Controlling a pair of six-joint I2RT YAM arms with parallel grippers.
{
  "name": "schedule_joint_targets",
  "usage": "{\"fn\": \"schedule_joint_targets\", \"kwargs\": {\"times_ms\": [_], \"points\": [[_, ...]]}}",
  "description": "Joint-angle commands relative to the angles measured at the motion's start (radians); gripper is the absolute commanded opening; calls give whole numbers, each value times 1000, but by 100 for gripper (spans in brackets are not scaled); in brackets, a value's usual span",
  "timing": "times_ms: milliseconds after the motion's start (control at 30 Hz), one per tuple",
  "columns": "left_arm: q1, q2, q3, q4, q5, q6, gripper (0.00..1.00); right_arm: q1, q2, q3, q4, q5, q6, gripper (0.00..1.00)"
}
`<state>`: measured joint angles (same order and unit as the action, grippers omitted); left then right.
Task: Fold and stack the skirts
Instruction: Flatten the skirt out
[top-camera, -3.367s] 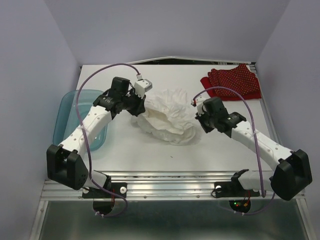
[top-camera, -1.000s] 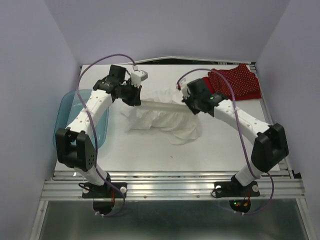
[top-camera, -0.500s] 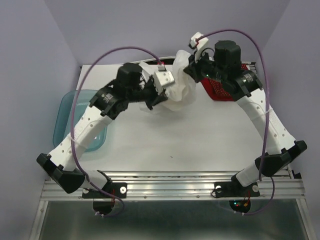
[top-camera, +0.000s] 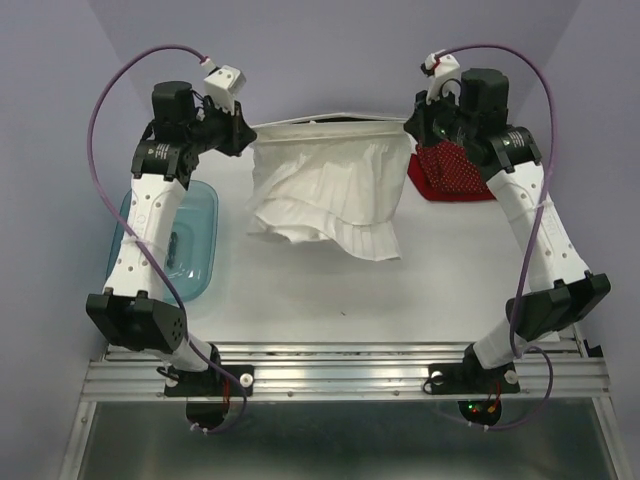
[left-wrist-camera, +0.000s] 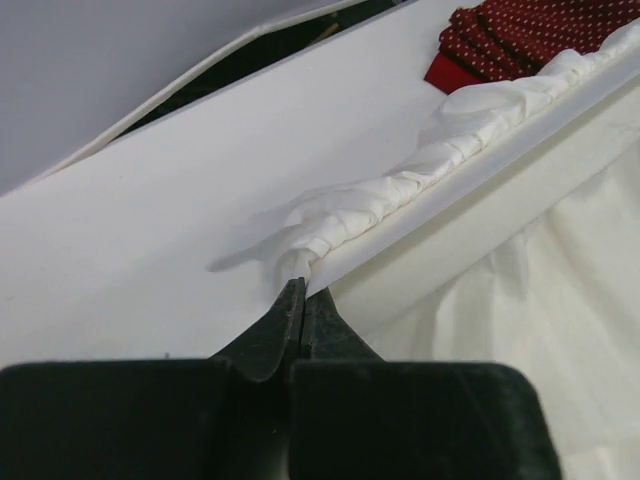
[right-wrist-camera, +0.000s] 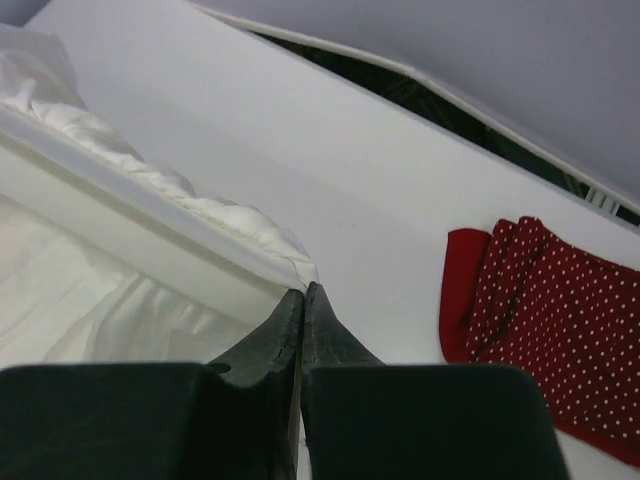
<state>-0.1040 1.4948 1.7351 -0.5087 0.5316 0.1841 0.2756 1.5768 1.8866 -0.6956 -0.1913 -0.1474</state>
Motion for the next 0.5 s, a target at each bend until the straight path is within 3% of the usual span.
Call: {"fn": "schedule_joint_targets", "kwargs": {"times_ms": [0, 100, 333, 467], "points": [[41, -40, 46, 18, 15, -11, 0, -69, -14, 114, 58, 161, -14, 1], [3, -92, -32, 10, 94, 27, 0, -69, -31, 111, 15, 63, 3, 1], [-218, -212, -183, -17, 90, 120, 0, 0, -83, 23, -54, -160, 29, 1], [-229, -228, -190, -17, 91, 65, 0, 22, -127, -30, -54, -177, 43, 1]]}}
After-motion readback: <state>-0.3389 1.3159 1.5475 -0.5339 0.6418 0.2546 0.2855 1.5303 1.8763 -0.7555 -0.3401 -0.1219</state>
